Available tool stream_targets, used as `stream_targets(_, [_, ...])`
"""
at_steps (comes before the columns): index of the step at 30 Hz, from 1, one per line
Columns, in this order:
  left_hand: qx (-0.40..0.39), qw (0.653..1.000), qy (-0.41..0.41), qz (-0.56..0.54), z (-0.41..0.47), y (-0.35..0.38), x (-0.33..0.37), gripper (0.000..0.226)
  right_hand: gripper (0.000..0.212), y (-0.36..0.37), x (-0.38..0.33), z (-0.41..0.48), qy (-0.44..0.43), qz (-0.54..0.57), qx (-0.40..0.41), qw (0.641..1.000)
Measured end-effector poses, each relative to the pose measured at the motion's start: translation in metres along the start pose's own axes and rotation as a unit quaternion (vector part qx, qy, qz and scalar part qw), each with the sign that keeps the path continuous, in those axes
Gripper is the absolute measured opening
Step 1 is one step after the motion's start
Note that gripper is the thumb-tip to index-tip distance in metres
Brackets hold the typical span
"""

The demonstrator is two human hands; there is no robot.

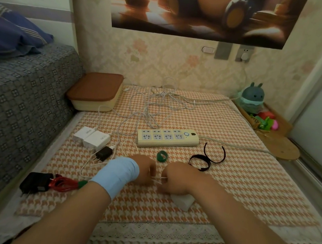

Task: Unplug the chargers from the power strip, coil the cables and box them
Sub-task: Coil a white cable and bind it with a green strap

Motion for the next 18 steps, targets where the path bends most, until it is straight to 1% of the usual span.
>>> stream_targets(2, [0.002, 1.0, 0.006, 0.002, 0.002, 0.001, -0.001, 0.025, 0.046, 0.0, 0.0, 0.001, 0.003, -0.006, 0.012, 1.0])
stream_targets(4, [0.01, 1.0, 0.022, -0.02, 0.002, 0.001, 0.0, 0.019, 0.044, -0.001, 0.0, 0.0, 0.0, -0.002, 0.022, 1.0])
stream_targets(6, [0.023, 0.997, 0.04, -0.059, 0.0, -0.001, 0.001, 0.014, 0.039, -0.003, -0.002, -0.001, -0.013, 0.029, 0.03, 0.999])
stream_targets(8, [0.034, 0.995, 0.053, -0.073, -0.004, -0.004, 0.0, 0.017, 0.037, -0.003, -0.003, -0.003, -0.031, 0.063, 0.039, 0.997])
stream_targets(11, [0.044, 0.992, 0.052, -0.104, -0.008, -0.008, -0.007, 0.024, 0.026, 0.002, 0.003, 0.0, -0.019, 0.132, 0.026, 0.991])
stream_targets(14, [0.065, 0.992, 0.043, -0.102, -0.01, -0.015, -0.014, 0.024, 0.032, -0.001, 0.003, 0.0, -0.026, 0.197, 0.018, 0.98])
stream_targets(16, [0.081, 0.991, 0.037, -0.095, -0.012, -0.02, -0.016, 0.027, 0.038, -0.009, 0.002, -0.005, -0.031, 0.242, 0.031, 0.969])
stream_targets(18, [0.096, 0.989, 0.028, -0.107, -0.016, -0.026, -0.018, 0.033, 0.046, -0.017, 0.006, -0.01, -0.018, 0.316, 0.057, 0.947])
Point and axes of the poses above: each hand's wrist, its own z-axis towards the middle knuckle, its own y-axis out of the palm, x = y × z, the point moved 2 cm from there along z, towards the middle knuckle, and after that the axes turned 9 degrees about -y, right-handed, at the moved point
